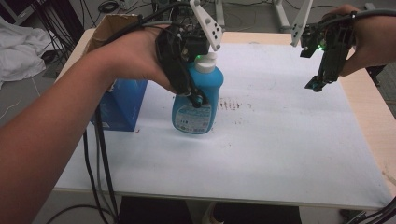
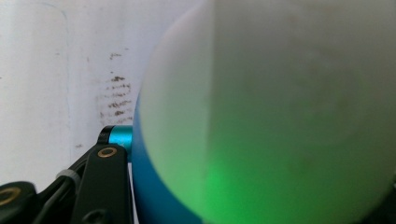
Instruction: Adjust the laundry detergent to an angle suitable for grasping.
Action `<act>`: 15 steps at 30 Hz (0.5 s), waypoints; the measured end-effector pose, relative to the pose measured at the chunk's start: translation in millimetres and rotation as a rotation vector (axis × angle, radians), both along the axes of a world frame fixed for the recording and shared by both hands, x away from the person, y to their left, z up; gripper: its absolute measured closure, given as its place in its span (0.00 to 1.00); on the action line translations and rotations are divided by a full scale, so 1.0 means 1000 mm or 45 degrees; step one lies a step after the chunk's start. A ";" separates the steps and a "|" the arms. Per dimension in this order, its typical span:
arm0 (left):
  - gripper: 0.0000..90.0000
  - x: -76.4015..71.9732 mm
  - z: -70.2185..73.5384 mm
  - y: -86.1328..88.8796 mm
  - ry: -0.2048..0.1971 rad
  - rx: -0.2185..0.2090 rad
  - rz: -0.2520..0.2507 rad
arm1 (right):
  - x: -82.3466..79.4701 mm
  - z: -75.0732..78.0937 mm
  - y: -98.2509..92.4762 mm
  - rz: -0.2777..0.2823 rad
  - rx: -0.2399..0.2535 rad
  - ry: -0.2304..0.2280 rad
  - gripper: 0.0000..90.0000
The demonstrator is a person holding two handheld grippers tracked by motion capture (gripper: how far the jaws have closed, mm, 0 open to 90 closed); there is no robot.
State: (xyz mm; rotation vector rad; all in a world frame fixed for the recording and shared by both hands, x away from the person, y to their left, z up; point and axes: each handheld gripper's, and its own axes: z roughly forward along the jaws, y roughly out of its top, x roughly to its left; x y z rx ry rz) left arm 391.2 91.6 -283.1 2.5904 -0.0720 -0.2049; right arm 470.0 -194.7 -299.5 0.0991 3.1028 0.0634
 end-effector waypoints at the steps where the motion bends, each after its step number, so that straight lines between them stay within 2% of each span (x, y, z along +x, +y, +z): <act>1: 0.49 0.000 -0.001 0.001 -0.004 -0.002 -0.012 | 0.000 0.000 0.001 0.000 0.007 -0.003 0.02; 5: 0.49 -0.002 -0.006 0.003 0.001 -0.056 -0.035 | 0.002 -0.001 0.005 0.014 0.010 -0.001 0.02; 9: 0.49 -0.005 -0.011 0.003 -0.004 -0.125 -0.093 | 0.003 -0.003 0.007 0.014 0.002 0.003 0.02; 12: 0.49 -0.009 -0.014 0.001 -0.034 -0.162 -0.170 | 0.003 -0.005 0.008 0.015 -0.001 0.004 0.02; 15: 0.49 -0.011 -0.018 -0.001 -0.035 -0.187 -0.245 | 0.003 -0.005 0.009 0.016 -0.004 0.004 0.02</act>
